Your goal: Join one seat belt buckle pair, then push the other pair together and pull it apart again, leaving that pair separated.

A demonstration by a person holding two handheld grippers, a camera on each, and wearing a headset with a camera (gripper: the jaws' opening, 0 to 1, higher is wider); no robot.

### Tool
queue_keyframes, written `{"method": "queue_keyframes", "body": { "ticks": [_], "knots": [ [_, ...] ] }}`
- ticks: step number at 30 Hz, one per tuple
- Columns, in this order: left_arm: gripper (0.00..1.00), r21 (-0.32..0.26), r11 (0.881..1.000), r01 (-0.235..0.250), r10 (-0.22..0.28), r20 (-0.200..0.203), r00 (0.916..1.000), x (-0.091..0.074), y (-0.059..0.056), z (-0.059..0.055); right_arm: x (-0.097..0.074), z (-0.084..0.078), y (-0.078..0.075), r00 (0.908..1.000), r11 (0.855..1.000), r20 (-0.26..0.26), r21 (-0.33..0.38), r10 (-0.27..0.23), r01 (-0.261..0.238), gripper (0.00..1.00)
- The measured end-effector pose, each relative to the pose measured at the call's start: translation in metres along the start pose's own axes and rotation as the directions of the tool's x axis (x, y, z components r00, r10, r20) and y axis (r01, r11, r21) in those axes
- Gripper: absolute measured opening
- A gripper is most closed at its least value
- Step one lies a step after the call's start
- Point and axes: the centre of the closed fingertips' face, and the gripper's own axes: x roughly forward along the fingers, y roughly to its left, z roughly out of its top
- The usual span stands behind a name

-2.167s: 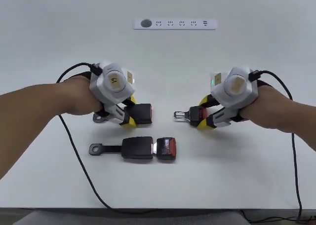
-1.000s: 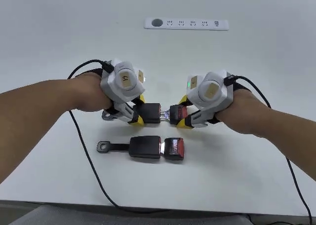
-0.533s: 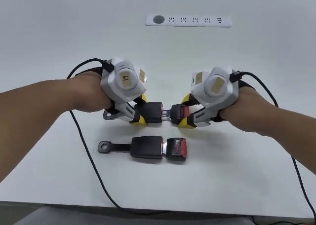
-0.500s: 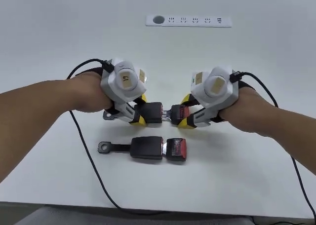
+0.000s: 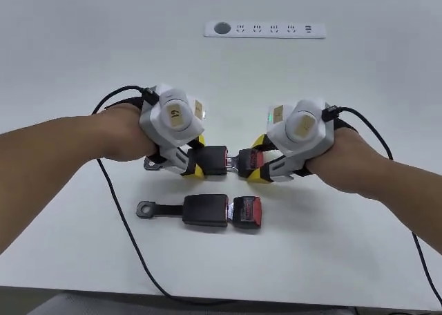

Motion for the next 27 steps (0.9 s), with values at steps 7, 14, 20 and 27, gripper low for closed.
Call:
{"method": "queue_keyframes", "body": {
  "ticks": [7,14,20,27],
  "knots": [
    [0.33,0.015,1.000,0.006,-0.006,-0.001,1.0000,-0.001,-0.002,0.002,0.004,0.006,0.002,1.0000,1.000,0.004,-0.013,0.001,-0.001,0.31],
    [0.33,0.012,1.000,0.005,-0.005,0.001,1.0000,-0.002,-0.002,0.003,0.005,0.007,0.002,1.0000,1.000,0.003,-0.007,-0.002,0.002,0.31],
    [0.32,0.009,1.000,0.007,-0.007,0.016,0.9998,-0.002,-0.001,0.002,0.005,0.009,0.001,1.0000,1.000,0.005,0.002,-0.006,0.006,0.31],
    [0.32,0.016,1.000,0.009,-0.009,0.016,0.9998,-0.002,-0.001,0.002,0.006,0.012,0.002,1.0000,1.000,0.004,0.003,-0.007,0.007,0.30]
  ]
}}
